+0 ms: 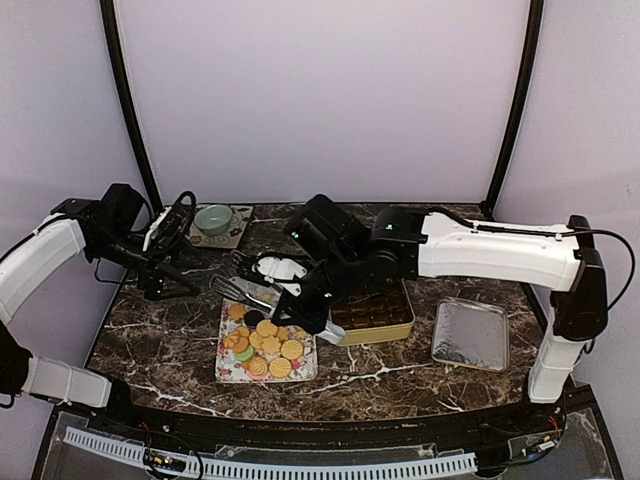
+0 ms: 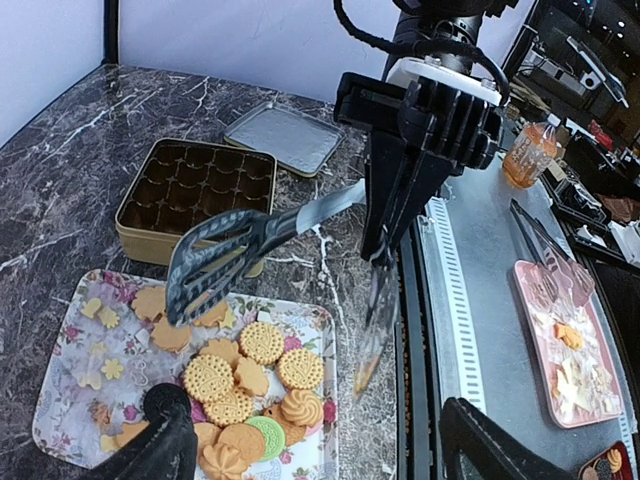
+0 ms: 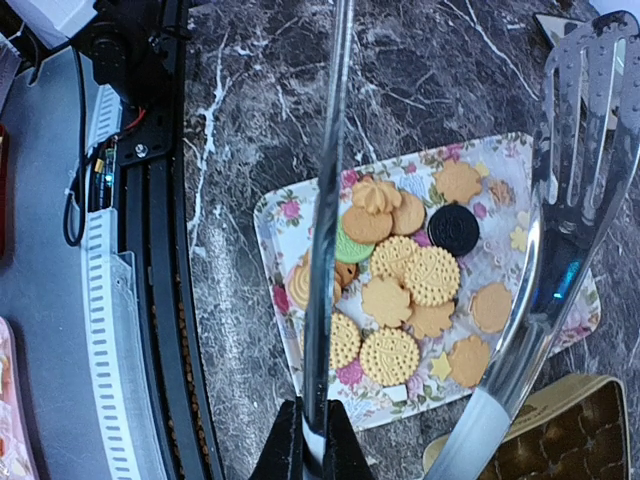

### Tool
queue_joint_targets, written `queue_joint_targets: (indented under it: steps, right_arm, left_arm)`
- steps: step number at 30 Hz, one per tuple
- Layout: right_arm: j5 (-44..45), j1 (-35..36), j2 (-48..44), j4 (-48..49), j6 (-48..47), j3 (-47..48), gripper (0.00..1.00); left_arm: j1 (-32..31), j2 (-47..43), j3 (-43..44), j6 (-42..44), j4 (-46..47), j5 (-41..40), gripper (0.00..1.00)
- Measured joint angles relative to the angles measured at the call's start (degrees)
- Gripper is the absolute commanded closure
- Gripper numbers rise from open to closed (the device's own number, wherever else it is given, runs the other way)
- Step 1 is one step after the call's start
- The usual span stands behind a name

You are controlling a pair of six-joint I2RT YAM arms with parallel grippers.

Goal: Pack the cookies
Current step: Pass from the right arm to the left

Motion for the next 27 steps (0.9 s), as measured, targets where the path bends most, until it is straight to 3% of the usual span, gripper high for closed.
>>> queue_joint_targets:
  steps: [6, 13, 17, 22, 27]
  right_arm:
    - [-3.8, 0.0, 6.1, -3.5, -1.6, 8.9, 1.0]
    - [-6.1, 0.0, 10.1, -7.4, -2.8, 12.9, 1.0]
    - [-6.8, 0.0, 11.0, -9.0, -3.3, 15.2, 1.0]
    - [-7.6, 0.0, 12.0, -9.4, -3.6, 17.8, 1.0]
    - [-7.5, 0.0, 13.6, -10.2, -3.7, 19.6, 1.0]
  left_arm:
    - [-1.4, 0.1, 4.0, 3.2, -3.2, 0.7, 0.28]
    - [-2.1, 0.3, 4.6, 9.2, -8.8, 1.0, 0.41]
    - [-2.8, 0.1, 2.6, 8.7, -7.7, 0.2, 0.55]
    - [-4.2, -0.9, 0.2, 5.6, -2.6, -2.3, 0.58]
    - [-5.4, -1.3, -0.5, 3.9, -0.7, -4.6, 0.85]
